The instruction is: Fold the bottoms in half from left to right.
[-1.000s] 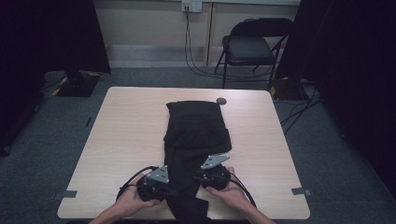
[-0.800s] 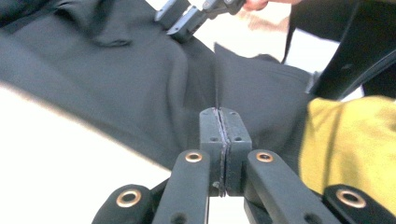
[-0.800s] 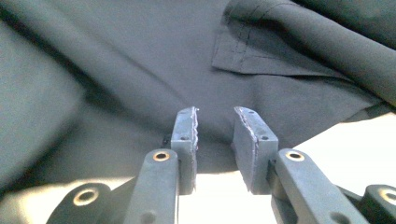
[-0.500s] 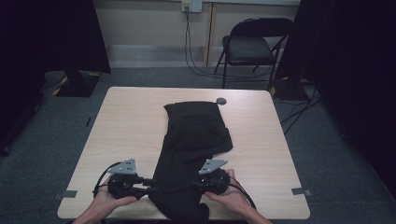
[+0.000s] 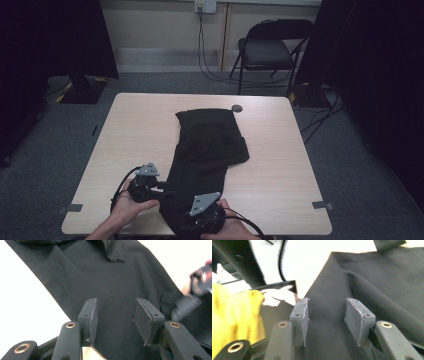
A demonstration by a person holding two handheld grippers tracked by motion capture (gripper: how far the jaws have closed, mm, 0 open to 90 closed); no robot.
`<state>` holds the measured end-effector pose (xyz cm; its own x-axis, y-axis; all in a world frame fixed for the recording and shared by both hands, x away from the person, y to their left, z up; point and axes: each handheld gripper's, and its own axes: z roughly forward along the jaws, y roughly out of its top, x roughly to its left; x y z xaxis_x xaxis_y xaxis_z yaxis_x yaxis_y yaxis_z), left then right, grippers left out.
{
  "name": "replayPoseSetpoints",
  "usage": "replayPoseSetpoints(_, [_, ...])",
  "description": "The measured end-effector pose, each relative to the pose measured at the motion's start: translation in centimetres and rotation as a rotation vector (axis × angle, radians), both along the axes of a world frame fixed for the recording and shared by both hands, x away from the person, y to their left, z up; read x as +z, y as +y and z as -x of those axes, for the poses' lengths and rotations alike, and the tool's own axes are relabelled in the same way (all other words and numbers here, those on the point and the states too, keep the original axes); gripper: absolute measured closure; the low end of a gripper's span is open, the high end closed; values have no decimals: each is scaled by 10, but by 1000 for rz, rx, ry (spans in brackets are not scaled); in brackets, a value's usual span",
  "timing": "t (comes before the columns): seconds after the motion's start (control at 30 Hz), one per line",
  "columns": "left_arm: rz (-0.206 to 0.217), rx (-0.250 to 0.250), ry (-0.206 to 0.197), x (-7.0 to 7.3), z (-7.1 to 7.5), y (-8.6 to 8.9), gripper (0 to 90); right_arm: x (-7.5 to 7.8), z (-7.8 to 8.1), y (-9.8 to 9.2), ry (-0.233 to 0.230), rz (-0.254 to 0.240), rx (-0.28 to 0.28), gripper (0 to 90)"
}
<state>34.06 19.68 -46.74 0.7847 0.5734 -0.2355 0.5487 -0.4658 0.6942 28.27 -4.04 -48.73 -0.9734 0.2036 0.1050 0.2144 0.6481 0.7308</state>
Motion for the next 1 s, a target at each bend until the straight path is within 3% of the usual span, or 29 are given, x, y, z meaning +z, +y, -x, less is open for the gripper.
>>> replayPoseSetpoints(0.1, [-25,-5,-11,-1,1,-2,515,7,-5,-4,-8,-33,-27,526])
replayPoseSetpoints(0.2, [-29,-14,1,-2,1,-2,515,12,-25,-20,-18,-63,-116,524])
replayPoseSetpoints(0.27, [-40,-69,32,-6,2,-7,524,16,-39,-33,-34,-78,-189,521])
replayPoseSetpoints(0.37, [-130,-145,60,-12,7,-18,525,21,-62,-53,-71,-79,-315,491])
replayPoseSetpoints(0.43, [-146,-148,42,-12,10,-20,516,22,-80,-66,-75,-76,-396,436])
replayPoseSetpoints(0.53, [-162,-95,38,-12,8,-18,476,23,-103,-80,-67,-80,-469,392])
replayPoseSetpoints(0.63, [-131,-53,37,-10,4,-13,455,21,-119,-81,-86,-60,-483,356])
replayPoseSetpoints(0.7, [-113,-39,52,-11,1,-11,451,15,-126,-75,-73,-35,-466,337])
replayPoseSetpoints(0.8, [-110,-66,56,-11,1,-12,451,0,-130,-63,-85,28,-442,322])
replayPoseSetpoints(0.83, [-104,-108,60,-11,3,-14,449,-4,-131,-60,-100,57,-448,326])
replayPoseSetpoints(0.87, [-95,-140,59,-11,5,-17,446,-10,-131,-56,-120,80,-455,352])
replayPoseSetpoints(0.9, [-101,-169,54,-11,7,-20,446,-11,-132,-55,-130,61,-471,440])
replayPoseSetpoints(0.93, [-100,-187,64,-11,9,-22,447,-10,-132,-54,-144,57,-486,638])
replayPoseSetpoints(1.0, [-124,-209,71,-12,12,-26,447,-6,-131,-52,-165,44,-481,850])
